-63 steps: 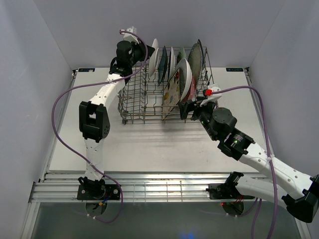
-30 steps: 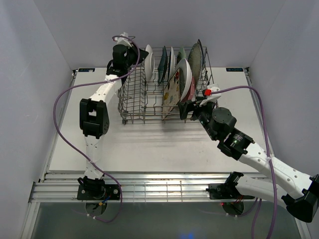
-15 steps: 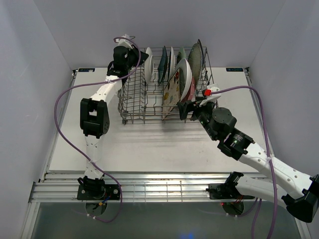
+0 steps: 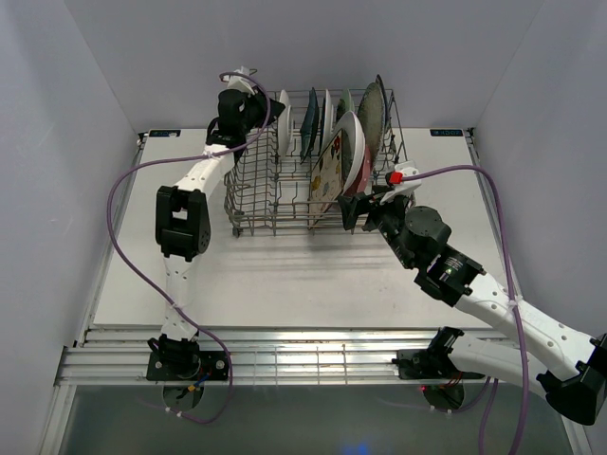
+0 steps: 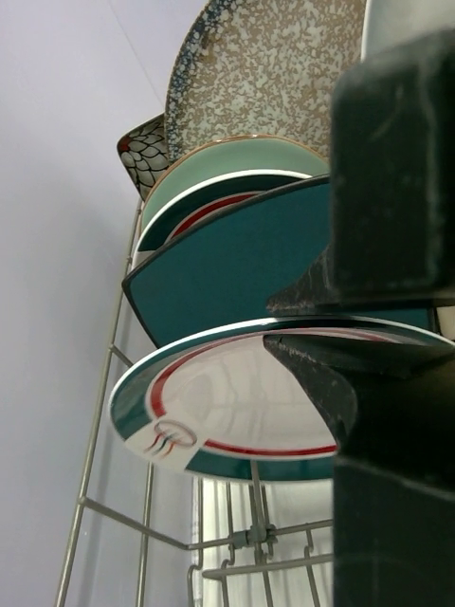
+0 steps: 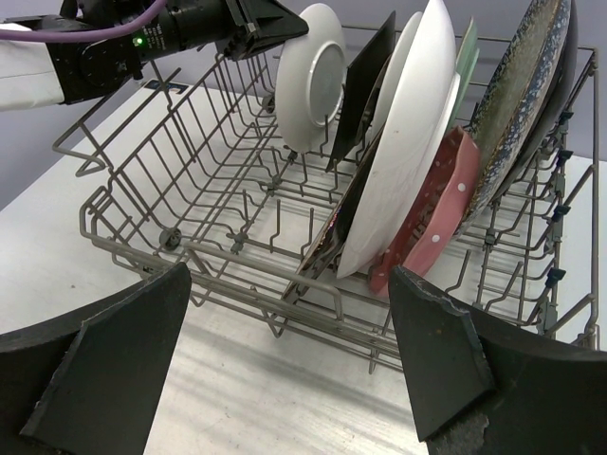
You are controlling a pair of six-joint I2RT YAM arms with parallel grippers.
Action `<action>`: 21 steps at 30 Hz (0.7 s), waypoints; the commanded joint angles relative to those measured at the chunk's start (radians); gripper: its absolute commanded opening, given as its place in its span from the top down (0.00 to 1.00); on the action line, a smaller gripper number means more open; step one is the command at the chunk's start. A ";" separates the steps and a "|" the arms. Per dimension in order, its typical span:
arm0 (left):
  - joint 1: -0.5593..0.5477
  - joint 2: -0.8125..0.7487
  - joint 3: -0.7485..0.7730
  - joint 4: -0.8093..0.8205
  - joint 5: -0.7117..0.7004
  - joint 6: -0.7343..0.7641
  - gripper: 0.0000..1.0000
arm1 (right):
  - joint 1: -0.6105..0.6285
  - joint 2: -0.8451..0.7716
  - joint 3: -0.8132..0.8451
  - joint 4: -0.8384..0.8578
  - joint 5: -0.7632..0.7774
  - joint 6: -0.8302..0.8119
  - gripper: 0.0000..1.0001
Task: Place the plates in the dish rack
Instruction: Insert the plate into the dish rack.
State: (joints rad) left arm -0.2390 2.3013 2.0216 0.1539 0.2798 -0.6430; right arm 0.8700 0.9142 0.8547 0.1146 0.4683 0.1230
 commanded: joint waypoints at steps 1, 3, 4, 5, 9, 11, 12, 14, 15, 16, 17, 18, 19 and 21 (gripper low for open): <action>-0.009 -0.003 0.052 0.038 0.050 0.017 0.74 | -0.003 -0.014 0.000 0.050 0.004 -0.010 0.10; -0.013 -0.002 0.052 0.038 0.053 0.019 0.67 | -0.003 -0.020 -0.003 0.053 0.004 -0.010 0.10; -0.013 -0.003 0.052 0.036 0.055 0.020 0.63 | -0.003 -0.020 -0.005 0.051 0.004 -0.010 0.10; -0.014 -0.003 0.055 0.036 0.056 0.023 0.59 | -0.003 -0.020 -0.005 0.051 0.004 -0.010 0.10; -0.016 -0.008 0.069 0.033 0.076 0.029 0.46 | -0.003 -0.020 -0.005 0.051 0.003 -0.010 0.10; -0.016 -0.013 0.077 0.029 0.090 0.034 0.38 | -0.003 -0.021 -0.003 0.051 0.001 -0.010 0.10; -0.016 -0.017 0.077 0.027 0.090 0.036 0.37 | -0.003 -0.020 -0.002 0.051 0.001 -0.010 0.10; -0.016 -0.031 0.080 0.024 0.090 0.039 0.35 | -0.003 -0.020 0.001 0.046 0.001 -0.010 0.10; -0.016 -0.036 0.081 0.022 0.093 0.039 0.34 | -0.003 -0.024 0.001 0.045 0.000 -0.010 0.10; -0.016 -0.049 0.081 0.018 0.094 0.040 0.34 | -0.003 -0.024 0.000 0.043 0.000 -0.008 0.10; -0.014 -0.055 0.080 0.016 0.094 0.039 0.33 | -0.003 -0.029 -0.002 0.043 -0.005 -0.006 0.10; -0.016 -0.065 0.072 0.013 0.094 0.039 0.33 | -0.003 -0.031 -0.003 0.043 -0.003 -0.006 0.10; -0.016 -0.081 0.071 0.007 0.094 0.042 0.32 | -0.003 -0.031 -0.002 0.043 -0.003 -0.006 0.10; -0.014 -0.100 0.062 -0.004 0.098 0.049 0.30 | -0.003 -0.034 0.000 0.040 -0.003 -0.006 0.10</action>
State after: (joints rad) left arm -0.2527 2.3154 2.0640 0.1532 0.3576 -0.6132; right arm 0.8700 0.9043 0.8543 0.1143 0.4675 0.1230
